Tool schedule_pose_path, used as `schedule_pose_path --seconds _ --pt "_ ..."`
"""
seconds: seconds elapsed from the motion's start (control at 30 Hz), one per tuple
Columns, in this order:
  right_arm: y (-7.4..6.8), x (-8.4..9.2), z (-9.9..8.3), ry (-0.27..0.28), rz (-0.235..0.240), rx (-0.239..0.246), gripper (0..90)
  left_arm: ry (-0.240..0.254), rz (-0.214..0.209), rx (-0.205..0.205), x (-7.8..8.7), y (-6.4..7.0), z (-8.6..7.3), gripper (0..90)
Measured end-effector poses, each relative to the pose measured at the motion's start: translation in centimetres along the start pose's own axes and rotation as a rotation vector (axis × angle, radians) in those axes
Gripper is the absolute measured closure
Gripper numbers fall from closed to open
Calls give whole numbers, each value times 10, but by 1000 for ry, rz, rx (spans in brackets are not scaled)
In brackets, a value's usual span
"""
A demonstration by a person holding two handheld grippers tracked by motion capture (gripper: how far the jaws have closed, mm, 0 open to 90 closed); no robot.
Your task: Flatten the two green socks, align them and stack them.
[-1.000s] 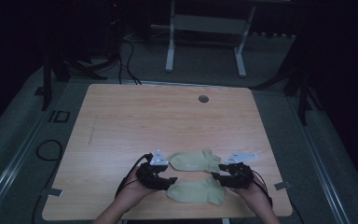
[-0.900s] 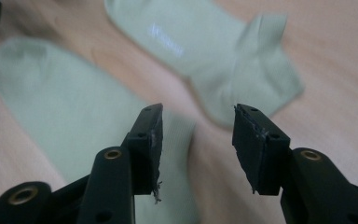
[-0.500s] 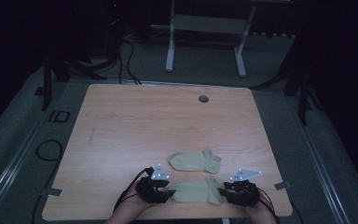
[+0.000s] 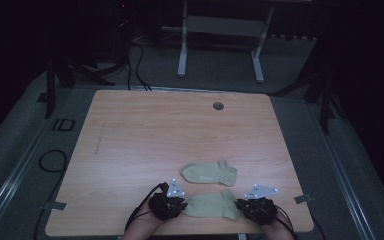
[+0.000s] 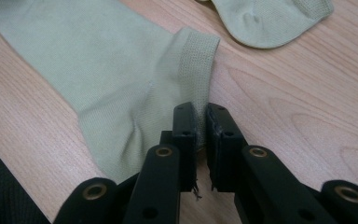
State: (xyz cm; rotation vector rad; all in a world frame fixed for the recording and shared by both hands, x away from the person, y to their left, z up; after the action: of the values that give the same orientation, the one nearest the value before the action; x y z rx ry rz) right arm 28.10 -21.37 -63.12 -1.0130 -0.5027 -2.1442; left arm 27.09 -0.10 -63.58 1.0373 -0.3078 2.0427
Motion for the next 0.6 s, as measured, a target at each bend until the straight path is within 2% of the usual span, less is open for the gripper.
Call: schedule_pose_path --seconds 0.07,0.17,0.3,0.43,0.6 --pt "0 0 0 2 -7 6 834 5 -1 8 0 1 0 854" --pt "-1 0 0 -1 -8 4 841 2 21 -16 1 3 0 871" --pt "-4 3 2 -4 7 10 842 15 12 -6 6 3 4 875" --pt "-8 12 11 24 25 11 842 42 2 3 17 3 11 876" --pt "-8 26 25 69 24 15 842 83 -5 22 31 0 22 876"
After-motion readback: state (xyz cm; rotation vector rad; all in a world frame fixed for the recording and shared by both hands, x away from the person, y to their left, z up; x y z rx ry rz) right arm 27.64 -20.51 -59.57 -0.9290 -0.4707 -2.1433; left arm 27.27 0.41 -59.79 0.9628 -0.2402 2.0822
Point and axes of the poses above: each handheld gripper's, and its own axes: x roughly backward along the jaws, z roughly out of its top, y roughly to its right, the point moved 10 cm from there along -x, roughly forward along the jaws, and after that the axes turned 3 degrees about x, right-handed, at the moved point
